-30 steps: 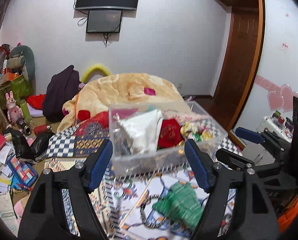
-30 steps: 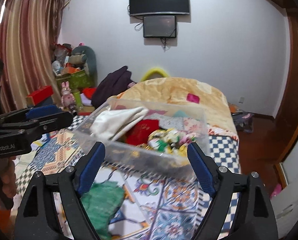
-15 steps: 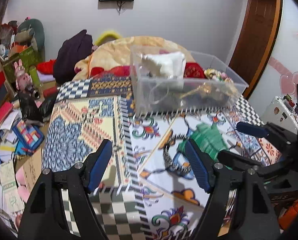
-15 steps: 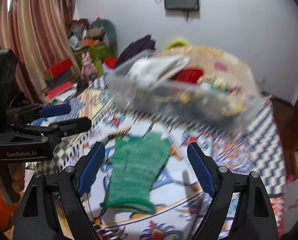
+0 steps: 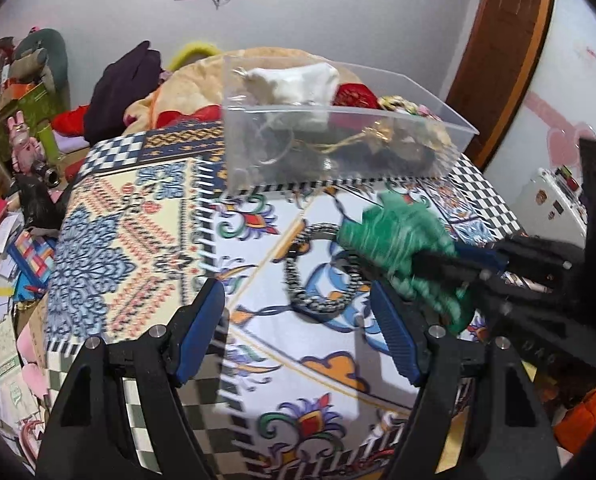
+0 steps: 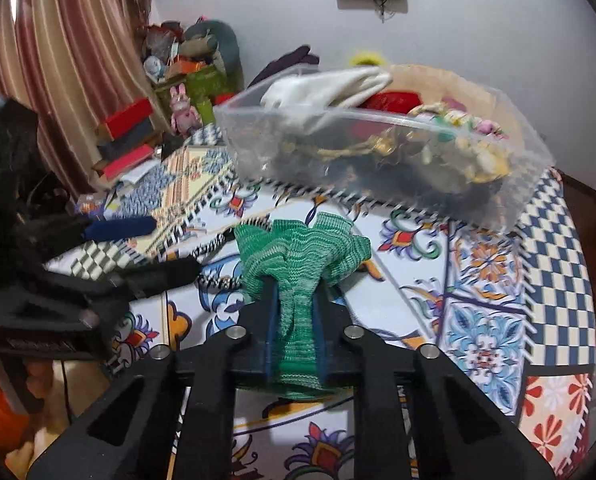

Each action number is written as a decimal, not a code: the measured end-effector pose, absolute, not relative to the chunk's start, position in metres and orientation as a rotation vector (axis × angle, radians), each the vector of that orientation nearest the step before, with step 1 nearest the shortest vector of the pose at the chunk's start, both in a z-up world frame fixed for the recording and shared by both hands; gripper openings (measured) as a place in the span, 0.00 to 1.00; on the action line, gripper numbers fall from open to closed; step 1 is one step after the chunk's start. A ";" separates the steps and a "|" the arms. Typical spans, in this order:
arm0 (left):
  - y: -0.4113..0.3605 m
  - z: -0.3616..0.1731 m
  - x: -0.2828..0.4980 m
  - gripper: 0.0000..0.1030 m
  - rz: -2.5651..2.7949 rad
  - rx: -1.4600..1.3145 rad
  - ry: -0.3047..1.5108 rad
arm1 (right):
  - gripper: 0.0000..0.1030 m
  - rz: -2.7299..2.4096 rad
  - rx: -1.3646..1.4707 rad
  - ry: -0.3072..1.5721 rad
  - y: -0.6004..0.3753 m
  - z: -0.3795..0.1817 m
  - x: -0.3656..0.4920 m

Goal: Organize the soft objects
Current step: 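Grasp the braided black-and-white cord with the left tool while the right tool grasps the green glove, then drop the cord into the clear box with the left tool while the right tool drops the glove in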

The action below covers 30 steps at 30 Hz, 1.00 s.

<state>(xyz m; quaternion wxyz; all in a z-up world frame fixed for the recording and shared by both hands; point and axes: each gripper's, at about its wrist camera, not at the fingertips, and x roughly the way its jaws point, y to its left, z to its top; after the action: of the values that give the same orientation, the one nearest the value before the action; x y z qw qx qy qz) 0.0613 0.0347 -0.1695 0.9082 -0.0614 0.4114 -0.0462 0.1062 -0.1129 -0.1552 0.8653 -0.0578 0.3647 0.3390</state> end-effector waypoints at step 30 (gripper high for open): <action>0.023 -0.132 0.082 0.22 -0.122 -0.103 0.701 | 0.12 0.551 -0.051 0.569 -0.170 -0.094 0.124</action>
<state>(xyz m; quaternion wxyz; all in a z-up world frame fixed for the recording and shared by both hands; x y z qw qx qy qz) 0.0823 0.0233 -0.1321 0.9362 -0.0504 0.3428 -0.0596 0.1238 -0.1695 -0.0944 0.9224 -0.0248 0.2769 0.2682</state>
